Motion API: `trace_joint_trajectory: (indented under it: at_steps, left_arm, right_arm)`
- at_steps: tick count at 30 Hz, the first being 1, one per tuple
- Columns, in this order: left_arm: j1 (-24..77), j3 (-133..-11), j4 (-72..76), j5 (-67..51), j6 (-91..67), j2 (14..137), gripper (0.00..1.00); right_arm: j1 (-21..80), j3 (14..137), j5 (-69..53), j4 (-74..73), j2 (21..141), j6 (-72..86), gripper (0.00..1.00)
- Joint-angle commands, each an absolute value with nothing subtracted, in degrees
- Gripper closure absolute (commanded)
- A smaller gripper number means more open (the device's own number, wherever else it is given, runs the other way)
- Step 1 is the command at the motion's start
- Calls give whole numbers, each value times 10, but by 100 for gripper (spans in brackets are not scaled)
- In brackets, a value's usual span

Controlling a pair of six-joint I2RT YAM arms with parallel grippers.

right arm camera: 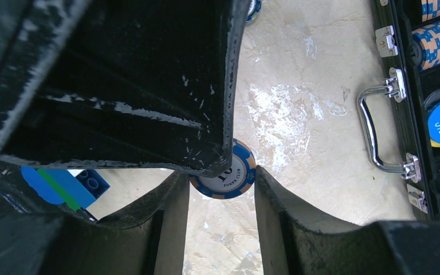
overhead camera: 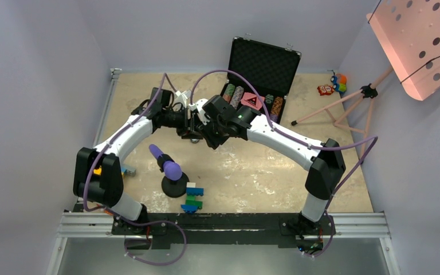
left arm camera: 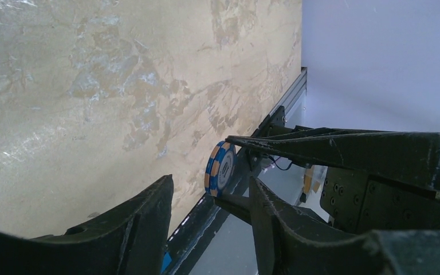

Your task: Pack up texas hold em set

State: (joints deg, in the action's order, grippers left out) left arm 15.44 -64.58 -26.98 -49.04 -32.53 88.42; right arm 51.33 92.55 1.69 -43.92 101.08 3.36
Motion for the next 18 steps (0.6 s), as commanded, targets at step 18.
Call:
trace_joint_trajectory:
  at_steps: [18]
  left_arm:
    - [179,-636,-221,-546,-364,914,69]
  right_arm:
    - [519,968,10,-435,991,18,100]
